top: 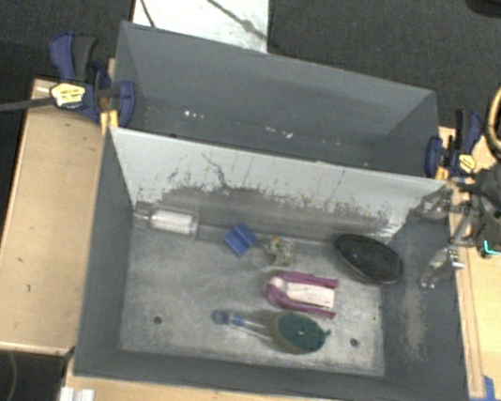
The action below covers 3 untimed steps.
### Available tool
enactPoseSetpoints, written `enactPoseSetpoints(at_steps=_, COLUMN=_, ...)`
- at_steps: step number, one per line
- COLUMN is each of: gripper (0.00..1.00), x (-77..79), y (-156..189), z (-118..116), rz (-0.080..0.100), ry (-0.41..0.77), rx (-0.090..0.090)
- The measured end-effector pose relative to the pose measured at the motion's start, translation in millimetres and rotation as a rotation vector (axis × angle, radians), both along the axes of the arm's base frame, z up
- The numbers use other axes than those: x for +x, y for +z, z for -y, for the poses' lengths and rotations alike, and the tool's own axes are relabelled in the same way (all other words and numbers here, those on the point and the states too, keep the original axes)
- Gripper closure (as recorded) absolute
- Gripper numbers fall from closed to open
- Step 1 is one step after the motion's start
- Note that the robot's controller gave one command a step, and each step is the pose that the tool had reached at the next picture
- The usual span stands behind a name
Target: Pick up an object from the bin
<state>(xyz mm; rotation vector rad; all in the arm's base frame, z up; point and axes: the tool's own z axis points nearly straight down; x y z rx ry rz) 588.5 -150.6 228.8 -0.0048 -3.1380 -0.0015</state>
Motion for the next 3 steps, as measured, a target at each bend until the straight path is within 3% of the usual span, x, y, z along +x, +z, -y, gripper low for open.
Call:
enactPoseSetpoints(at_steps=1, gripper=0.0, x=5.1, y=-146, z=-9, rz=0.009, ry=-0.139, rx=-0.001)
enactPoseSetpoints(at_steps=3, gripper=0.0, x=2.2, y=-156, z=-17, rz=0.009, ry=-0.164, rx=-0.002)
